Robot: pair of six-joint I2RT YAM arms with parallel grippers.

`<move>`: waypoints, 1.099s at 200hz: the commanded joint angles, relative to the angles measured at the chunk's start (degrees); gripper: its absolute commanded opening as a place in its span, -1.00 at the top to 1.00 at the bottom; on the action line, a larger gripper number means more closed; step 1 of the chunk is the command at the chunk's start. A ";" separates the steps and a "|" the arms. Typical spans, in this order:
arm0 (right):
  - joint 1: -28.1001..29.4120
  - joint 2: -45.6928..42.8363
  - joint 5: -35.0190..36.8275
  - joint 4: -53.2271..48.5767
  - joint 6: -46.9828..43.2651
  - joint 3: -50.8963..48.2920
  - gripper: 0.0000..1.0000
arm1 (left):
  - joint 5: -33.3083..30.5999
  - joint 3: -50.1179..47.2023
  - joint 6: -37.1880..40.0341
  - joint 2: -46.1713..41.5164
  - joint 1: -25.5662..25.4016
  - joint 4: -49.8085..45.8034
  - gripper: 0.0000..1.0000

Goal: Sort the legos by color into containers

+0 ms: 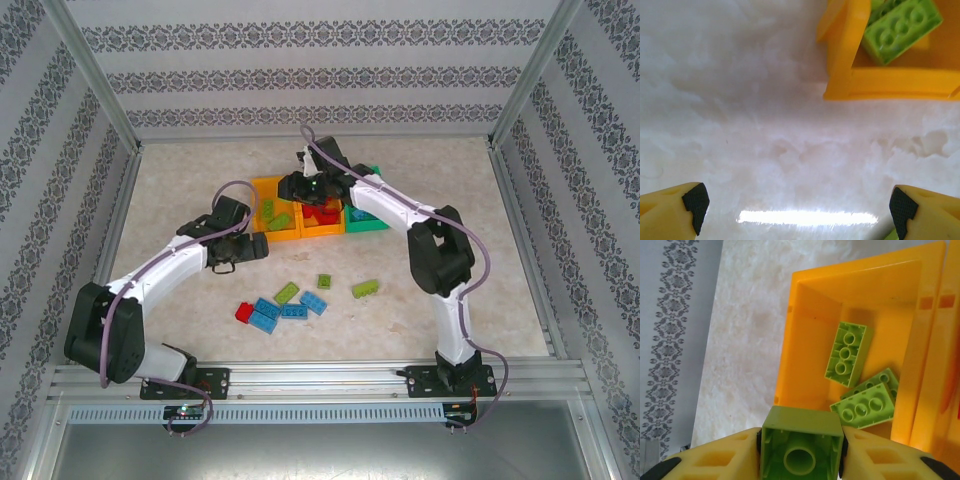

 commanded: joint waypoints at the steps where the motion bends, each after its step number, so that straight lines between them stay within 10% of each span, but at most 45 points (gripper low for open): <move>1: 0.27 3.07 -1.55 -1.93 0.19 3.33 0.10 | 2.07 -2.77 -2.14 -2.37 0.07 -2.56 -0.90; 93: 1.21 0.61 -2.09 -1.45 -4.38 1.42 -0.23 | 3.21 -10.43 -11.09 -6.63 -0.27 -1.77 -0.90; 220: 15.71 -38.30 19.85 -5.45 -29.24 -49.60 -0.54 | -0.42 -5.47 -10.74 -0.88 -0.05 -3.01 -1.00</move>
